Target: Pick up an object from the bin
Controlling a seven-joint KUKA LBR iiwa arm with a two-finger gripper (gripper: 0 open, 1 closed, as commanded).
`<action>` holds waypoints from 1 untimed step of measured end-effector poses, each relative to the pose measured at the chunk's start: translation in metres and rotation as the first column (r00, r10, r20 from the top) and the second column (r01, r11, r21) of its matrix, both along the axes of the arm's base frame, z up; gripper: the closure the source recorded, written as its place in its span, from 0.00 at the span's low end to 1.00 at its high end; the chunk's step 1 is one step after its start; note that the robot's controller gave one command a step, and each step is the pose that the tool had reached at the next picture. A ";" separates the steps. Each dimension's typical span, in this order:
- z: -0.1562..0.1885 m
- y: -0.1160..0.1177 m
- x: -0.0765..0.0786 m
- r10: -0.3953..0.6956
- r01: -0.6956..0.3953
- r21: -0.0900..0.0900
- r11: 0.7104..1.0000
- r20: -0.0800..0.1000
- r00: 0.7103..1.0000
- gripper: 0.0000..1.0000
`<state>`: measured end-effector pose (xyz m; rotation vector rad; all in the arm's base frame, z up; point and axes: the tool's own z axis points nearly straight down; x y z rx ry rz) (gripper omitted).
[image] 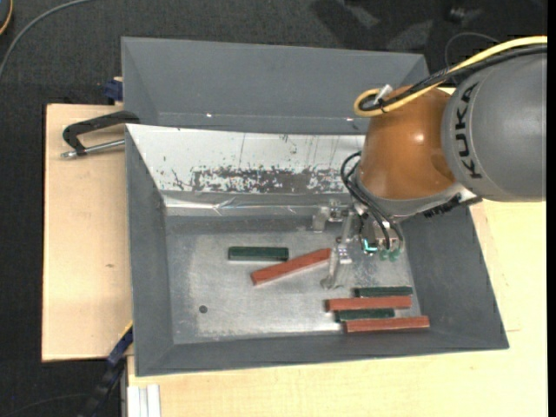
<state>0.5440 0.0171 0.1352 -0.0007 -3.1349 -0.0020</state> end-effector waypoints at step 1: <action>0.050 0.020 0.011 0.151 -0.151 -0.001 0.989 0.016 0.988 0.00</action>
Offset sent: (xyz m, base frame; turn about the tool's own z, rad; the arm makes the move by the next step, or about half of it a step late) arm 0.0093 0.0189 0.0476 -0.1517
